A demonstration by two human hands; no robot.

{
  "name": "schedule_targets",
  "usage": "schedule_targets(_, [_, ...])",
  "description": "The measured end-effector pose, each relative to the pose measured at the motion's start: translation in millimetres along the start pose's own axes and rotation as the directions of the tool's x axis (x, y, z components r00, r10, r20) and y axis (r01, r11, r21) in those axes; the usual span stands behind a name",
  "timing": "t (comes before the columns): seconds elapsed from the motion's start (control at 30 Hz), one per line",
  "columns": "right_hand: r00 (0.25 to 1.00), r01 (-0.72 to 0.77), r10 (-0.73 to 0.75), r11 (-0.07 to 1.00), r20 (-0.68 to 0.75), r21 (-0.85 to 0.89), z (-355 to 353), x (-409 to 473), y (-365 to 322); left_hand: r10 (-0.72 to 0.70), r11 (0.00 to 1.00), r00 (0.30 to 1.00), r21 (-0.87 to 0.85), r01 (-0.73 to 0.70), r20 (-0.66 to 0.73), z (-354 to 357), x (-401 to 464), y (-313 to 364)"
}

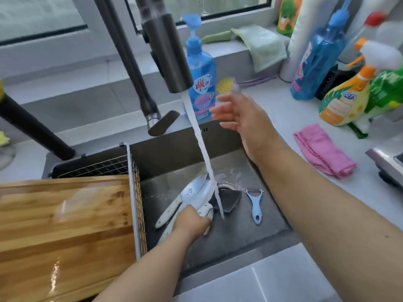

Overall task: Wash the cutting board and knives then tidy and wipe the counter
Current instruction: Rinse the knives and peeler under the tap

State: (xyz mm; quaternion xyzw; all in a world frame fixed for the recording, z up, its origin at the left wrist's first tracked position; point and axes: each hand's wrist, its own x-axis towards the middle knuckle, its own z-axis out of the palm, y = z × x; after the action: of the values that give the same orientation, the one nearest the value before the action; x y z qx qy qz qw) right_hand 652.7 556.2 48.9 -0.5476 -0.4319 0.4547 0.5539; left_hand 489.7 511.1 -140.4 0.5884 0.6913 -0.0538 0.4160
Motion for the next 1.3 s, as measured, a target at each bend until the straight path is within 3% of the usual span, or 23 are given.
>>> schedule_targets(0.1, [0.955, 0.257, -0.244, 0.964, 0.168, -0.066, 23, -3, -56, -0.007, 1.000, 0.998, 0.028, 0.009, -0.060, -11, -17, -10])
schedule_targets(0.17, [0.919, 0.352, -0.311, 0.924, 0.241, -0.150, 39, -4, -77, 0.000, 0.999, 0.995, 0.033, 0.004, -0.104, -18, -28, -19])
schedule_targets(0.43, [0.875, 0.483, -0.439, 0.814, 0.203, -0.322, 71, 8, -92, 0.040, 0.999, 0.965, -0.015, -0.045, -0.261, -30, -56, -52])
schedule_targets(0.53, [0.878, 0.479, -0.442, 0.809, 0.185, -0.341, 73, 8, -86, 0.013, 0.998, 0.966, -0.054, -0.028, -0.258, -25, -57, -58])
schedule_targets(0.93, [0.962, 0.263, -0.181, 0.812, 0.203, -0.521, 69, -16, -13, -0.044, 0.988, 0.958, -0.153, 0.000, -0.285, -23, -55, -58])
schedule_targets(1.3, [0.960, 0.265, -0.154, 0.758, 0.232, -0.596, 67, -22, -1, -0.043, 0.979, 0.952, -0.202, -0.020, -0.303, -24, -57, -57])
